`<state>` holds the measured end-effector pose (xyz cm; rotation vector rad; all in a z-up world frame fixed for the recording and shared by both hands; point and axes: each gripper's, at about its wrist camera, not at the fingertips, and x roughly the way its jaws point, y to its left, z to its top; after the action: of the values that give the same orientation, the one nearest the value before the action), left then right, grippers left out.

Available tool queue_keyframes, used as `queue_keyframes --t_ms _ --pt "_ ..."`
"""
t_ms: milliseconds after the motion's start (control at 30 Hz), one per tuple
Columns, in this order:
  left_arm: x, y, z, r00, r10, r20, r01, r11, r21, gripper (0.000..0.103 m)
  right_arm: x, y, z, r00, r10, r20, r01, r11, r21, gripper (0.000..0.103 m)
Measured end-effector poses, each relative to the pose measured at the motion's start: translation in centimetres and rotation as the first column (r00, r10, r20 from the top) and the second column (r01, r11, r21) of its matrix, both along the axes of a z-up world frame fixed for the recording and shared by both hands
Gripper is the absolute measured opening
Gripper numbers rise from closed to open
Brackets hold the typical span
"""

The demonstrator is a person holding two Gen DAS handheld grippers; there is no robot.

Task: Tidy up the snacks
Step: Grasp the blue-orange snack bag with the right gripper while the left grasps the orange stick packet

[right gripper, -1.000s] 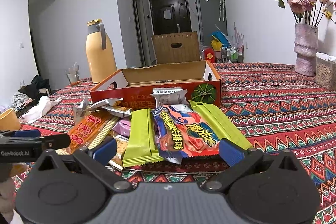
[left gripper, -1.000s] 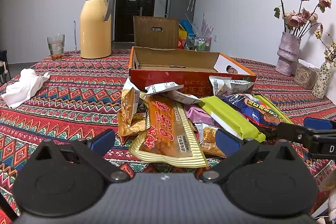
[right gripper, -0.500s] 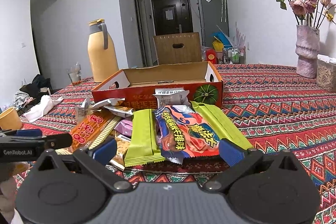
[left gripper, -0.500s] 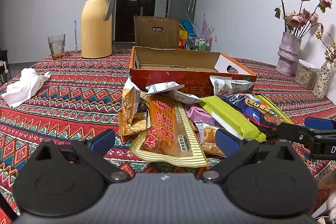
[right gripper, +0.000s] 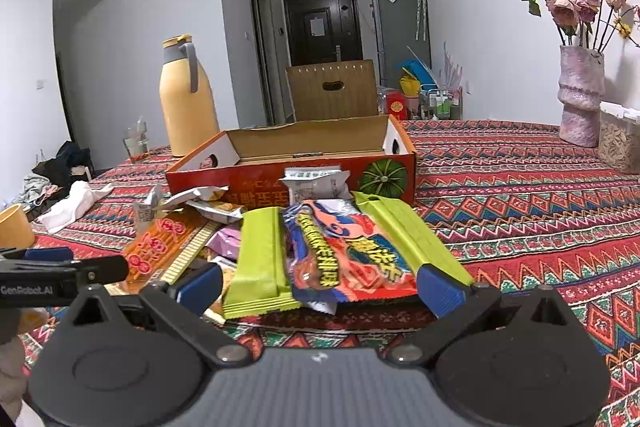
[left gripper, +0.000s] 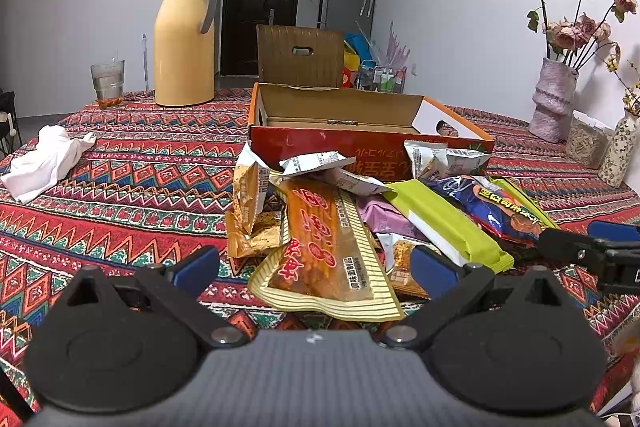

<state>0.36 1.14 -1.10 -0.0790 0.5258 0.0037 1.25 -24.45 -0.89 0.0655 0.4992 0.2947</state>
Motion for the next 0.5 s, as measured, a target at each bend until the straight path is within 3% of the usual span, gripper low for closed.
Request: queue_keyframes --t_ms 233,367,500 --pt "1.5 0.2 -0.2 1.000 0.008 -0.008 -0.008 1.000 0.012 0.103 1.8 -0.8 0.1 1.000 -0.019 -0.003 0.019 1.000 -0.020 0.103" --pt "2.5 0.4 0.0 0.999 0.020 0.032 -0.022 0.999 0.043 0.103 3.7 -0.8 0.3 1.000 0.000 -0.016 0.000 1.000 -0.018 0.103" --pt "3.8 0.4 0.4 0.995 0.040 0.095 -0.048 0.995 0.085 0.103 5.7 -0.2 0.3 0.999 0.025 -0.039 -0.026 0.999 -0.024 0.091"
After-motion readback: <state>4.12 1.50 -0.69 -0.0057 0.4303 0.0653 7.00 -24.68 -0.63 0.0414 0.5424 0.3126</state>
